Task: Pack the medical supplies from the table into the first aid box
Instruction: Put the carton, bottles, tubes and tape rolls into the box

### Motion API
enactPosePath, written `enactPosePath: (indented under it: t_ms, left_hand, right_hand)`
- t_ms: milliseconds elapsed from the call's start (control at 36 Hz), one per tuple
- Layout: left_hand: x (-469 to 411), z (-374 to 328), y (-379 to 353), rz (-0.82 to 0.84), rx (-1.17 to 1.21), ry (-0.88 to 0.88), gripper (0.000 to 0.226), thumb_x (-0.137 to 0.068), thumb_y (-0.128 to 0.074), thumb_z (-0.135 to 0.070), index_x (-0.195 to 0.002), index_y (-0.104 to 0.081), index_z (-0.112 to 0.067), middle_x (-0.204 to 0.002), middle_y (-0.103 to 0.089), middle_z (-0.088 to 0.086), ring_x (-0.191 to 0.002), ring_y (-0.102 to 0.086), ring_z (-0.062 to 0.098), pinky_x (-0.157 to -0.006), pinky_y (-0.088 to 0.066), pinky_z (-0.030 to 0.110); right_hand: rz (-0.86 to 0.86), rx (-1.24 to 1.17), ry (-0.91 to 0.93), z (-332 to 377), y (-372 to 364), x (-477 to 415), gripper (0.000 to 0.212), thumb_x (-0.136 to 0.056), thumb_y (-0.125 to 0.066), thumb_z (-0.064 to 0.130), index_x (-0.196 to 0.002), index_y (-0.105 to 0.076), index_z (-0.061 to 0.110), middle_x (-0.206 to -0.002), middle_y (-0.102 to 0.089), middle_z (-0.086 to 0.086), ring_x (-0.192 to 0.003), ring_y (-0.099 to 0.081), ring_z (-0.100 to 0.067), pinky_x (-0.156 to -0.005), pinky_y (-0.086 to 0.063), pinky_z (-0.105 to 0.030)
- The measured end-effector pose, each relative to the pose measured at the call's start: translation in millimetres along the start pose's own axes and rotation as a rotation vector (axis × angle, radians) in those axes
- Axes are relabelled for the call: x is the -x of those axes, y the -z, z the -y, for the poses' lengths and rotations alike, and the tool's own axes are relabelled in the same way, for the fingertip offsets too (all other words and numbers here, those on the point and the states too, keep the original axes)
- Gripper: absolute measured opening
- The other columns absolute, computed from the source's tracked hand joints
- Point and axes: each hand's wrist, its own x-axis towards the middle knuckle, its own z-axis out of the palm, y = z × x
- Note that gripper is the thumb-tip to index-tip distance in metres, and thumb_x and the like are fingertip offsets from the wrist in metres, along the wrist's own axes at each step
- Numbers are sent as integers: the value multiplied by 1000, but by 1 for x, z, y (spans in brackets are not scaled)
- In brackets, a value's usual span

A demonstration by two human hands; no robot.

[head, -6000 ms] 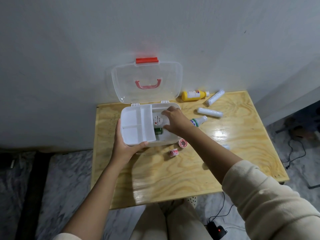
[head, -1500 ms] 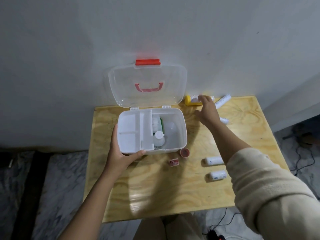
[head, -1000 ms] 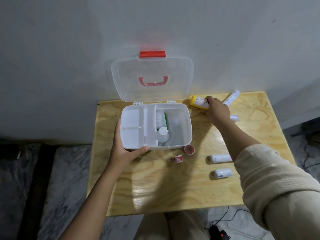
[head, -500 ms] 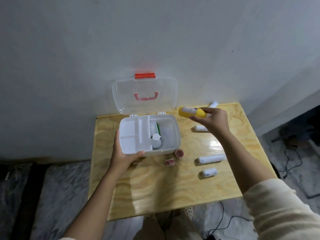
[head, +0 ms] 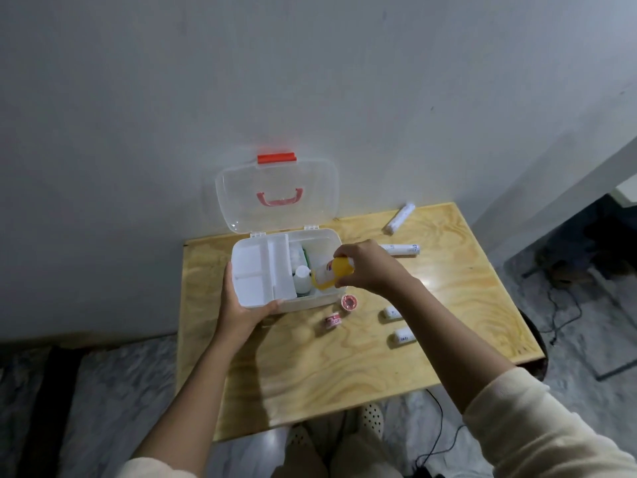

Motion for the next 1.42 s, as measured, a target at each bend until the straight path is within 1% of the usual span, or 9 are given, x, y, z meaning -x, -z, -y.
enactPosePath:
  t_ms: [167,333,500,778,861,972,1167,1306,1417]
  left_hand:
    - [-2,3,-2,-4,-12,-6,120,-48,-92,-33,-149,-29,-22,-143,-48,-2,-131,-47,14,-105,-44,29]
    - [-3,5,-2,-8,-17,-8,116,-52,-91,-24,-149,-28,-23,-140,-47,-7,-130,-47,11,-101,-43,24]
    - [-1,6,-1,-14,-13,8,119,-50,-92,-28,-150,-27,-26,-145,-46,-4,-132,-46,15,-104,-44,29]
    - [0,5,-2,-12,-11,10,116,-54,-89,-22,-151,-26,-23,-146,-45,0,-133,-44,15,-98,-42,20]
    - [1,3,-1,-4,-6,7,118,-52,-90,-25,-151,-26,-23,-146,-45,1,-134,-45,17,-103,-44,27]
    - [4,1,-1,0,4,29,123,-49,-91,-31,-152,-24,-25,-147,-45,-2,-133,-45,14,-100,-43,22]
    - [5,-1,0,8,1,39,125,-46,-89,-40,-152,-24,-27,-148,-44,-3,-135,-44,15,-105,-44,31]
    - [3,1,-2,0,-28,43,116,-58,-94,-13,-151,-26,-26,-145,-45,-6,-123,-48,-4,-89,-45,8]
    - [3,4,-2,-17,-48,46,113,-66,-88,0,-154,-22,-24,-150,-43,-1,-135,-44,14,-93,-42,13]
  right_hand:
    - [102,78,6,7,-5,-5,53,-69,-79,25,-115,-58,10,-106,-60,-15,-85,-38,-16,-73,-39,-30]
    - [241,79,27,9,-6,-14,44,-75,-75,19,-113,-57,7,-111,-60,-15,-85,-45,-18,-69,-36,-28]
    - [217,34,10,8,-11,-14,33,-84,-63,16,-115,-54,8,-111,-56,-15,-83,-45,-19,-55,-32,-22]
    - [72,58,24,16,-34,-11,27,-84,-59,15,-110,-57,9,-107,-63,-16,-93,-59,-33,-74,-48,-36]
    - [1,13,22,17,-40,-5,28,-86,-56,17,-112,-57,8,-110,-64,-14,-95,-59,-31,-79,-51,-39]
    - [-55,-101,20,15,-44,2,32,-87,-56,19,-117,-56,9,-114,-65,-14,-99,-61,-30,-82,-52,-38]
    - [-101,-155,40,11,-49,8,36,-91,-52,20,-125,-51,9,-120,-62,-14,-105,-58,-30,-86,-52,-43]
    - [-134,-158,82,7,-52,12,38,-93,-50,21,-130,-49,14,-129,-58,-11,-113,-56,-27,-93,-51,-44]
    - [-162,-157,119,2,-57,12,40,-93,-51,21,-132,-48,16,-133,-56,-8,-118,-54,-25,-98,-48,-44]
